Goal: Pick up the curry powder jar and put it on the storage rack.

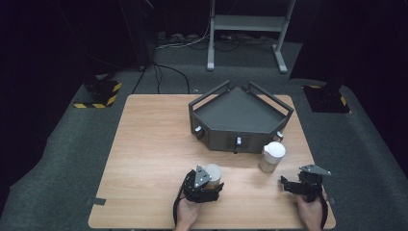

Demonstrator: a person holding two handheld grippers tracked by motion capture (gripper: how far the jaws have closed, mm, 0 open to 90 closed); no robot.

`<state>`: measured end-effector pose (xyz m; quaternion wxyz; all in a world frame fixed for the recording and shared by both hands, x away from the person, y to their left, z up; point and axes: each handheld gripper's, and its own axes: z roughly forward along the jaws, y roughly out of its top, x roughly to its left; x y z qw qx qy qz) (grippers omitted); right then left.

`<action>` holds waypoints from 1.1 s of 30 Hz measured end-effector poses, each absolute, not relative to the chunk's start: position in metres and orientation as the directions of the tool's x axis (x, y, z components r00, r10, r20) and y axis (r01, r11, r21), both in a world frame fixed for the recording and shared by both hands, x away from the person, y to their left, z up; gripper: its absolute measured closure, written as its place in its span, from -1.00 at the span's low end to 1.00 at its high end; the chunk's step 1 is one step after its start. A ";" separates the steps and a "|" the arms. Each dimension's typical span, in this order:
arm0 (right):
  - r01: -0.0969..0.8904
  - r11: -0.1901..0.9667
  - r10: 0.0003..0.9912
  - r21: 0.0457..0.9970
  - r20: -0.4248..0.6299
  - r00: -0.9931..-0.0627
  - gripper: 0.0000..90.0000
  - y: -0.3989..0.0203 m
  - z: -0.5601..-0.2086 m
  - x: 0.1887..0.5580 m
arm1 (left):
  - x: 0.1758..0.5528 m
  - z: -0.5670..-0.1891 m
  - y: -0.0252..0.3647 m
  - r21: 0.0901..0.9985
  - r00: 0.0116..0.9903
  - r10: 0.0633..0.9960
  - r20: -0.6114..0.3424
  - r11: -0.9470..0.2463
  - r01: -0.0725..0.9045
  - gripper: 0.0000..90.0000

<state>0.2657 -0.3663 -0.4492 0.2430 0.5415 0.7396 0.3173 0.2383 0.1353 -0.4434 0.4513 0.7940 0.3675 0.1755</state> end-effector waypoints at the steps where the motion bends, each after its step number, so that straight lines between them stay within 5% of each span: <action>1: 0.647 0.212 0.955 0.733 -0.016 -0.295 -0.89 -0.366 -0.449 0.266 | 0.238 -0.443 0.135 0.845 0.669 0.741 -0.054 -0.323 0.426 -0.33; 33: 0.644 0.217 0.953 0.734 -0.018 -0.301 -0.88 -0.367 -0.449 0.265 | 0.262 -0.392 0.143 0.825 0.713 0.697 -0.080 -0.355 0.440 -0.32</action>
